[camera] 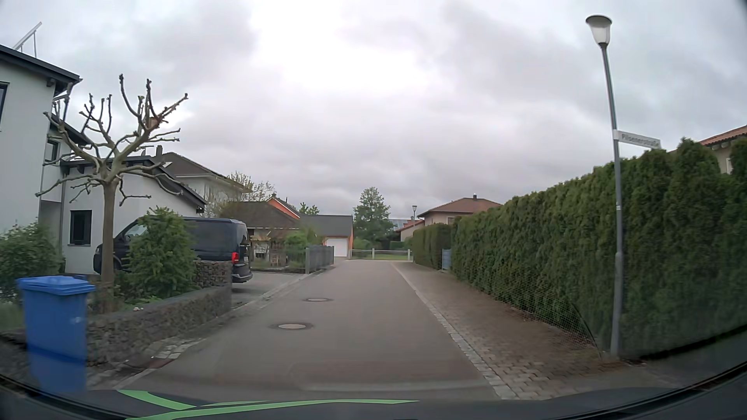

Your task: Follow the waypoints while adhering to traffic rules and regulations

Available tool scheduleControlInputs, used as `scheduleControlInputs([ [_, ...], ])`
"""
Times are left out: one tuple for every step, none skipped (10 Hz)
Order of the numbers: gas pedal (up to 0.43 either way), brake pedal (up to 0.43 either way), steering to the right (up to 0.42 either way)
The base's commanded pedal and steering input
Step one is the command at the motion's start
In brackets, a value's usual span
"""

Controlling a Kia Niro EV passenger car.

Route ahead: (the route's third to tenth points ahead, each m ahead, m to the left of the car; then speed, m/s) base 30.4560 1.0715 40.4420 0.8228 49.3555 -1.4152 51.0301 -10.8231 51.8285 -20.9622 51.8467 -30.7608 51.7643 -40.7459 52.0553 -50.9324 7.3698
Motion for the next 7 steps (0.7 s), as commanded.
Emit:
scheduleControlInputs([
  [0.047, 0.0, -0.004],
  [0.047, 0.0, -0.004],
  [0.059, 0.0, -0.004],
  [0.067, 0.0, -0.004],
  [0.079, 0.0, -0.002],
  [0.079, 0.0, 0.001],
  [0.087, 0.0, 0.006],
])
